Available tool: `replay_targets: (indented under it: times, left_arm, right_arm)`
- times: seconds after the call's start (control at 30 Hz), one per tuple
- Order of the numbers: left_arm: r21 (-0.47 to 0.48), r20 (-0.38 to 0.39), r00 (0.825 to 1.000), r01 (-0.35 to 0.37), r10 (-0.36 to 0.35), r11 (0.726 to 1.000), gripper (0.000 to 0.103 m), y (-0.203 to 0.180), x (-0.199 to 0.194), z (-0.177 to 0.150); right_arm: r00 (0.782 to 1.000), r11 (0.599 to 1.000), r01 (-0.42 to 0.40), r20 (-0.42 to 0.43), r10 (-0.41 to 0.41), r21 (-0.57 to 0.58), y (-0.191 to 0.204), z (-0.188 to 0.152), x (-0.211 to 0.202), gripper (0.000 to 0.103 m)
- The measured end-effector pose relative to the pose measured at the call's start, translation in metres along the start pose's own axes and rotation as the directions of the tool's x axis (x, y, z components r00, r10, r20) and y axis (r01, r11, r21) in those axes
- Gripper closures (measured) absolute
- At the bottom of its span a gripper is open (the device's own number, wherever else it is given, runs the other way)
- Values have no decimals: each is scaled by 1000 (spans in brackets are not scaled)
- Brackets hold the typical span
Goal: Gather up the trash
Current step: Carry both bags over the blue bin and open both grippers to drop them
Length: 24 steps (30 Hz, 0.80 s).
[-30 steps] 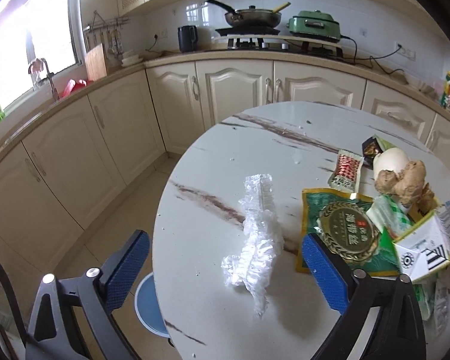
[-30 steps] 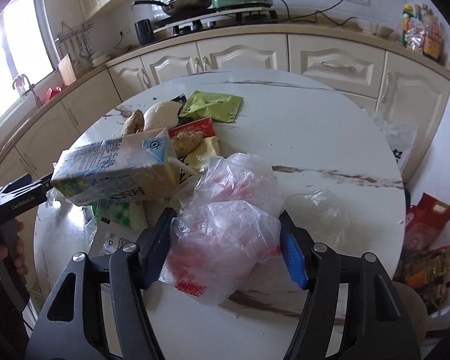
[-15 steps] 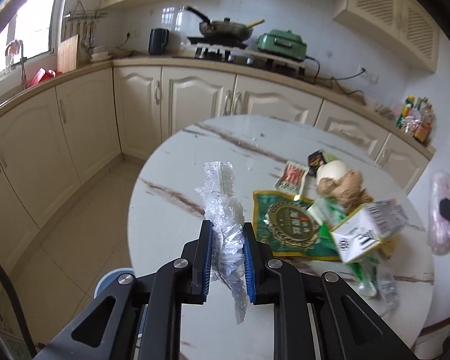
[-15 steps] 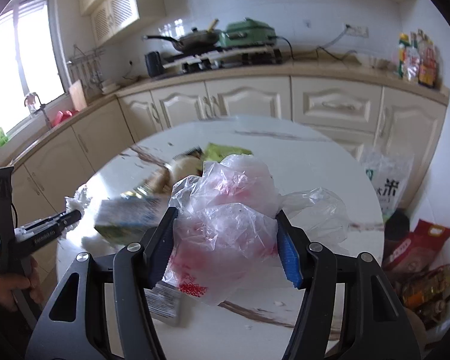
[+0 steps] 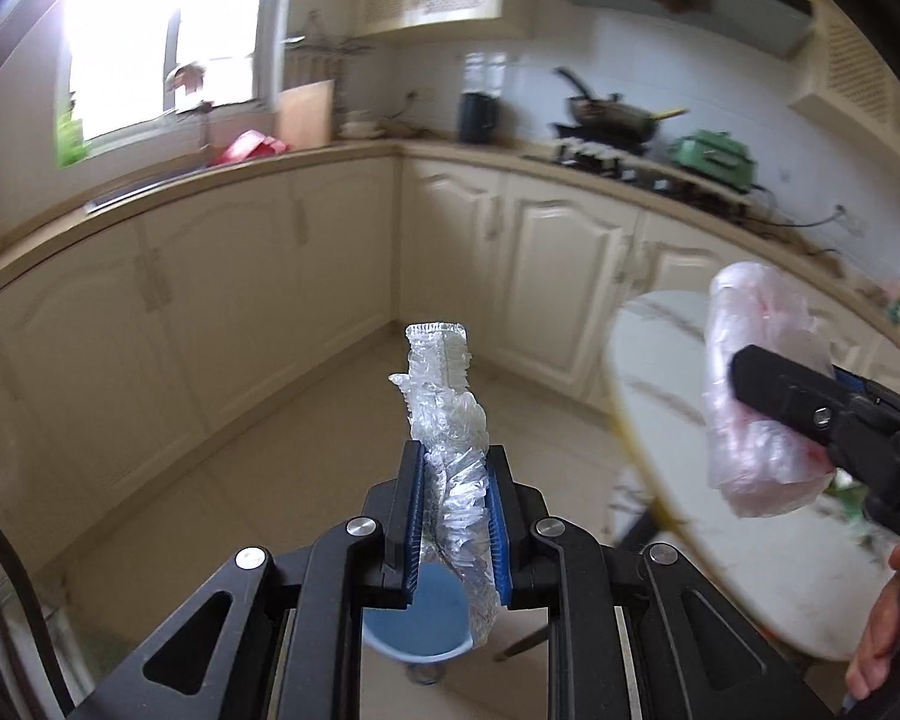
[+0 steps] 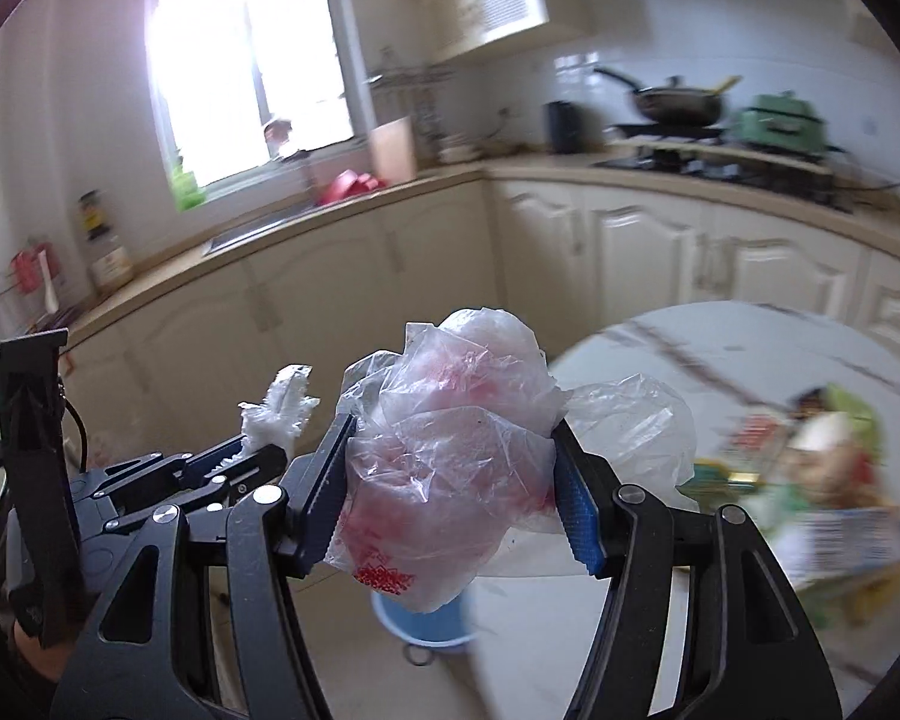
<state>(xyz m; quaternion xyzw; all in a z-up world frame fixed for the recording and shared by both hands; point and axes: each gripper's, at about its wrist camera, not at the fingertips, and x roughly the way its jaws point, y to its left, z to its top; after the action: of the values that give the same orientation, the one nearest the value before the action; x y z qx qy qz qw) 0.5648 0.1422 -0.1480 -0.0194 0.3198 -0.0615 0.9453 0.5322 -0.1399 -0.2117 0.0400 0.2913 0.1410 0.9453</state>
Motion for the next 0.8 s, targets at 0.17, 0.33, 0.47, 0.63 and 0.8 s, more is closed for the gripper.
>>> replay_targets:
  times: [0.17, 0.33, 0.47, 0.63, 0.8]
  left_arm:
    - [-55, -111, 991, -78, 71, 995, 88, 58, 45, -37]
    - [-82, -235, 972, -38, 17, 996, 88, 70, 115, -67]
    - [-105, -307, 951, 10, -42, 994, 88, 65, 165, -92]
    - [-115, -368, 926, 41, -81, 993, 85, 55, 210, -118]
    - [-127, -408, 910, 22, -72, 992, 70, 54, 239, -127]
  right_arm:
    - [992, 996, -68, -114, 61, -61, 68, -21, 107, 43]
    - [968, 995, -16, -251, -8, -94, 76, -56, 215, 43]
    - [938, 997, 28, -342, -53, -78, 55, -82, 282, 41]
    - [914, 993, 81, -391, -106, -81, 31, -100, 331, 33]
    - [906, 994, 102, -409, -109, -39, 9, -107, 354, 22]
